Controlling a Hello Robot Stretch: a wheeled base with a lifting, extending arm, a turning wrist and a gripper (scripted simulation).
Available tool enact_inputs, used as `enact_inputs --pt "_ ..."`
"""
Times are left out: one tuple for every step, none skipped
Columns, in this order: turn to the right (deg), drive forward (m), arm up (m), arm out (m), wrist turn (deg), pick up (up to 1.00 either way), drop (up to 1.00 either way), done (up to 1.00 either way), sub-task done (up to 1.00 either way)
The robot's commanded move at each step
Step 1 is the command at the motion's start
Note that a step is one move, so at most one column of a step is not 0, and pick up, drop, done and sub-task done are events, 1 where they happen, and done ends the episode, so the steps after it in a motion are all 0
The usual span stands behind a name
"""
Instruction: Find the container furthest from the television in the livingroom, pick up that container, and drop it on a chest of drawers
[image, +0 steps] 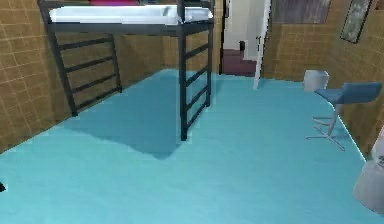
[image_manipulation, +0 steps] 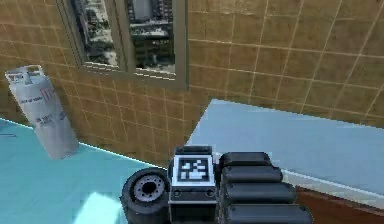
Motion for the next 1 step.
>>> enact_inputs --pt "-45.0 0.0 0.0 0.0 0.0 0.0 0.0 0.0 0.0"
